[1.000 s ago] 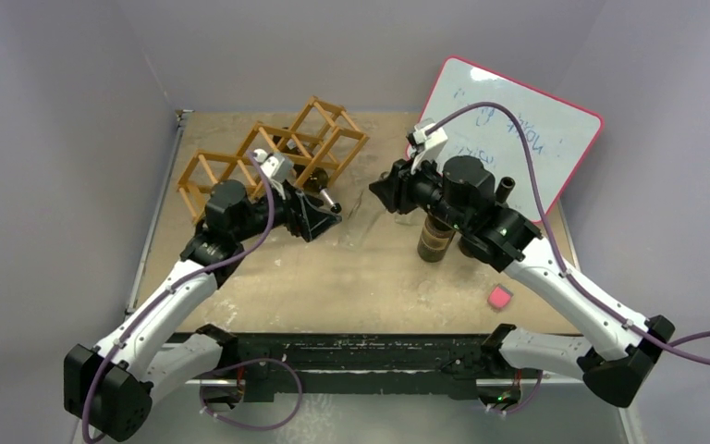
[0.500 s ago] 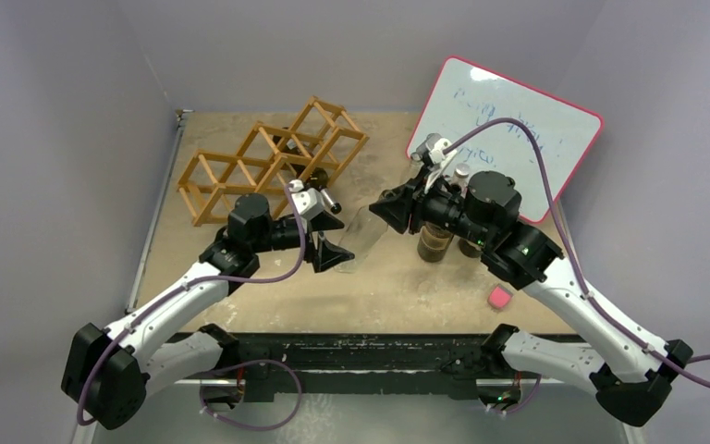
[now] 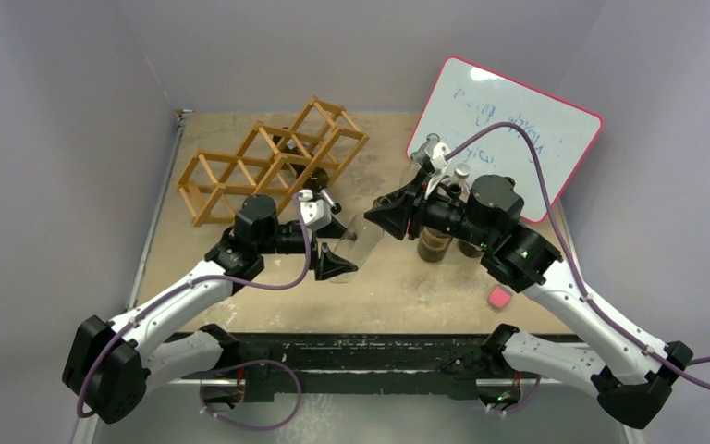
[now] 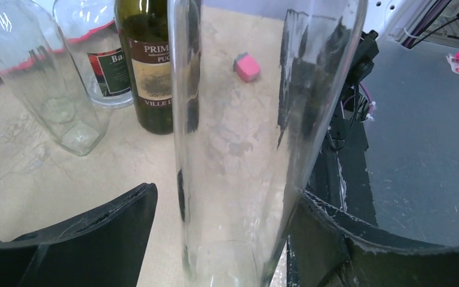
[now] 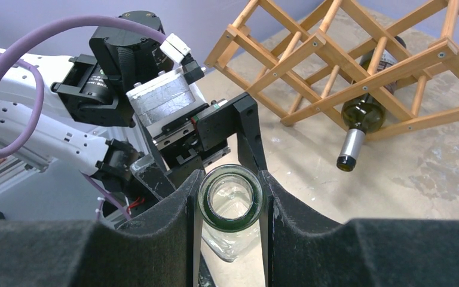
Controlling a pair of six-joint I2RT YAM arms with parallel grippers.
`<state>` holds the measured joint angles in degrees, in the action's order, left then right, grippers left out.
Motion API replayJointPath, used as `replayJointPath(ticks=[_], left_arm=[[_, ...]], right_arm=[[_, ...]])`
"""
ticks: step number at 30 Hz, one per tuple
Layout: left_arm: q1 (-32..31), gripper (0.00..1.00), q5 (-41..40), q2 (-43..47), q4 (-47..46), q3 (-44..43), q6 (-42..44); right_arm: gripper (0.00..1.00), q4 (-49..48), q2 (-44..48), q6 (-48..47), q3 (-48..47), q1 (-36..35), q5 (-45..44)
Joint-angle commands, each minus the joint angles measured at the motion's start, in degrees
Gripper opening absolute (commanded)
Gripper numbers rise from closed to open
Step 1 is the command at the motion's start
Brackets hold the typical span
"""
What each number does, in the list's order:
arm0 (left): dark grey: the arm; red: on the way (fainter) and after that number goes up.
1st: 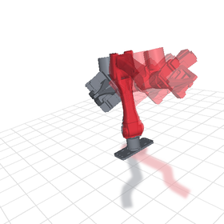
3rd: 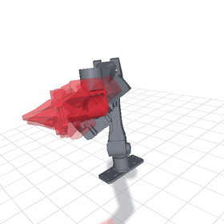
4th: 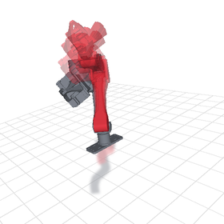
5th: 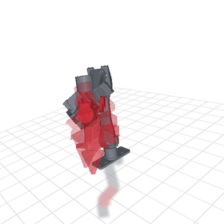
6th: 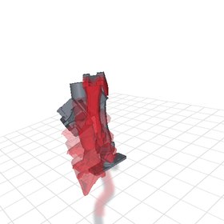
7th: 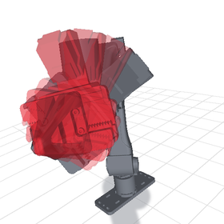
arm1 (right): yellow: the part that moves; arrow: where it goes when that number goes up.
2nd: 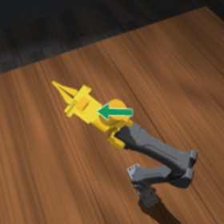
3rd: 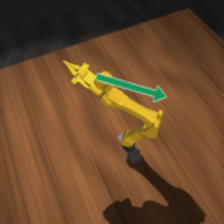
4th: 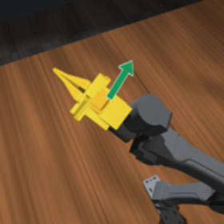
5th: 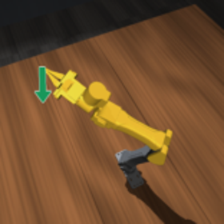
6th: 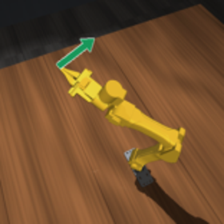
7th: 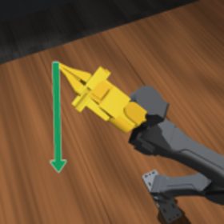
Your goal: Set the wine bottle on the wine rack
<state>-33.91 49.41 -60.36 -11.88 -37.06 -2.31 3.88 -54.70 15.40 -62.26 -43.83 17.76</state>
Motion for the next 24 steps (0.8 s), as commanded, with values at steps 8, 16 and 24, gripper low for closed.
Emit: replayJointPath(ticks=[8,16,24], left_arm=[[-0.79,0.38,-4.47,2.96,-3.61,-1.40,5.26],[-0.81,0.00,-15.49,6.29,7.05,-6.49,20.45],[-0.80,0.00,-28.68,9.04,12.84,-11.18,40.92]], right_arm=[[0.00,-9.29,1.91,1.70,0.27,0.04,2.72],[0.48,-0.38,0.71,0.56,-3.92,0.04,0.45],[0.79,11.37,0.23,-1.96,-11.67,-0.01,-7.90]])
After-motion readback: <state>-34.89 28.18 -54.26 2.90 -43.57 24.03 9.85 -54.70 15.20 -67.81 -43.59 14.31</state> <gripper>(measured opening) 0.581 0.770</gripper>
